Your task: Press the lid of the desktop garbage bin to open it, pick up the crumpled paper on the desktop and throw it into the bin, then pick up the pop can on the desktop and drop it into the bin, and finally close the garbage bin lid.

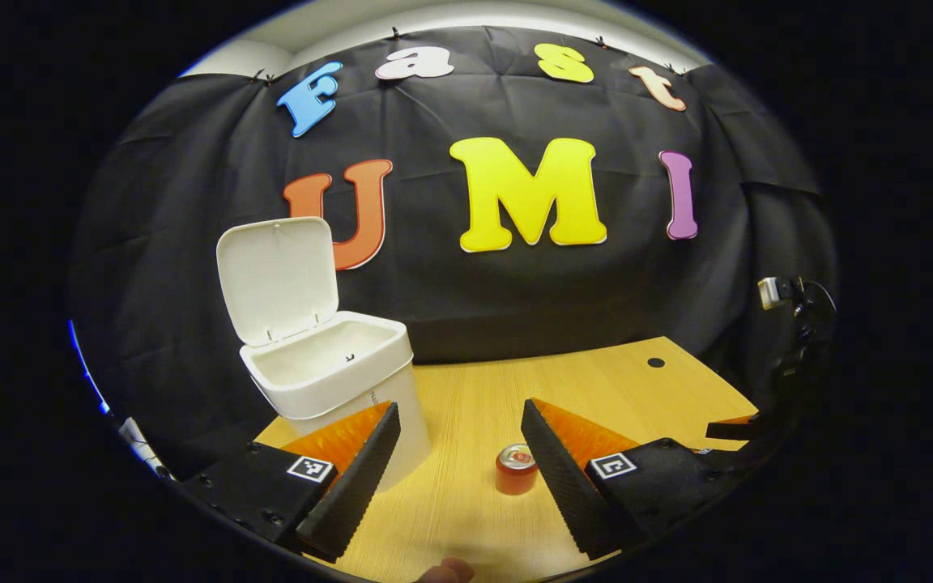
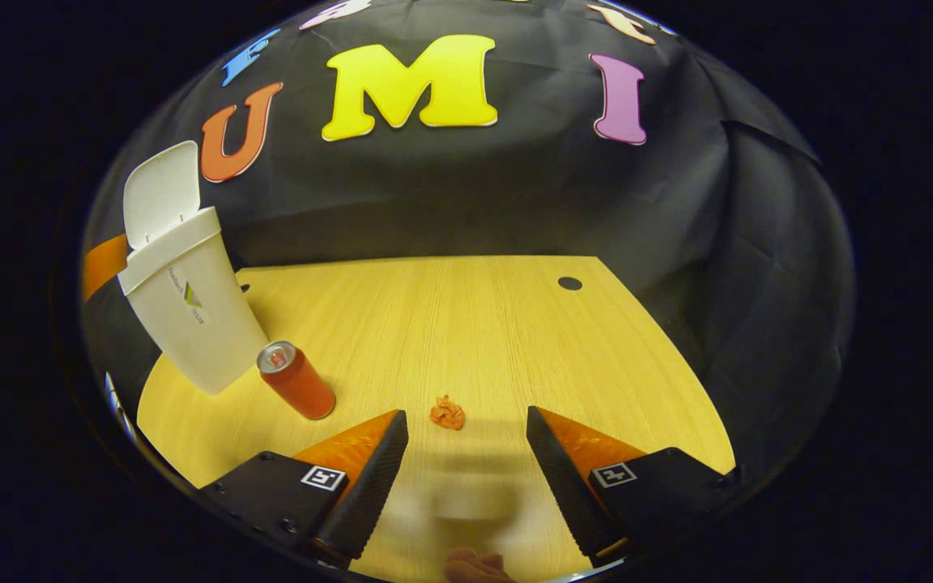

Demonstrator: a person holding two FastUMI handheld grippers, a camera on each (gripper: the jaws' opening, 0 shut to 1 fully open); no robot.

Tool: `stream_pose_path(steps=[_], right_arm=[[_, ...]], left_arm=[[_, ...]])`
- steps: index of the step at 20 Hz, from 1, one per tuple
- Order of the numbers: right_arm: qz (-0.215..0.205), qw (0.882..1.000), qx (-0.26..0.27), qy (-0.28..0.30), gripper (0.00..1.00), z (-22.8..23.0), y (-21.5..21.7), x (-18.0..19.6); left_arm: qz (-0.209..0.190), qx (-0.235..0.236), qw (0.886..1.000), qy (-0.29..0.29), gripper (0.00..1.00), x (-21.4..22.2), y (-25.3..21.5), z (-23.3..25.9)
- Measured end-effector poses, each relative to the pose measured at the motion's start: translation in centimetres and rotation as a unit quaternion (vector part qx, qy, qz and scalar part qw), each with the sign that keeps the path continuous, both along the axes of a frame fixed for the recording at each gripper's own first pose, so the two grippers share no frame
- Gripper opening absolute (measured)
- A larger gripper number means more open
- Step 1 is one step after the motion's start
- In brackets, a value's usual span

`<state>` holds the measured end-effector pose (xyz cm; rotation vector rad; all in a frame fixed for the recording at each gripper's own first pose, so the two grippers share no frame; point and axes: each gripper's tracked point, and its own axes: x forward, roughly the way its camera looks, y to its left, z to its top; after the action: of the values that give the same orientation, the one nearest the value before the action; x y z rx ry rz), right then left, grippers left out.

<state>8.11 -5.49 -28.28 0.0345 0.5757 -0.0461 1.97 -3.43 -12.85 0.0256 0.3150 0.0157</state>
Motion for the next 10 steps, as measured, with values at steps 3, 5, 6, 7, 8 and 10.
stream_pose_path(steps=[3, 5, 6, 7, 8, 10], right_arm=[[0.004, 1.000, -0.003, 0.023, 0.94, -2.6, 0.2, 1.4], [0.006, 0.999, -0.007, 0.040, 0.94, -4.2, 0.3, 2.4], [0.008, 0.999, -0.005, 0.048, 0.94, -5.0, 0.6, 2.9], [0.009, 0.998, -0.005, 0.056, 0.94, -5.7, 0.8, 3.5], [0.008, 0.998, -0.005, 0.061, 0.94, -6.3, 0.8, 4.1], [0.008, 0.997, -0.007, 0.070, 0.94, -7.3, 1.0, 5.3]], left_arm=[[0.002, 0.011, 0.999, 0.030, 0.99, -0.2, 0.0, -2.2], [0.000, 0.013, 0.999, 0.043, 0.99, 0.0, 0.0, -3.3], [0.000, 0.015, 0.999, 0.050, 0.99, 0.1, 0.0, -3.8], [0.001, 0.017, 0.998, 0.057, 0.99, 0.3, 0.0, -4.4], [0.002, 0.017, 0.998, 0.063, 0.99, 0.6, 0.1, -4.9], [0.004, 0.014, 0.997, 0.074, 0.99, 1.0, 0.1, -5.8]])
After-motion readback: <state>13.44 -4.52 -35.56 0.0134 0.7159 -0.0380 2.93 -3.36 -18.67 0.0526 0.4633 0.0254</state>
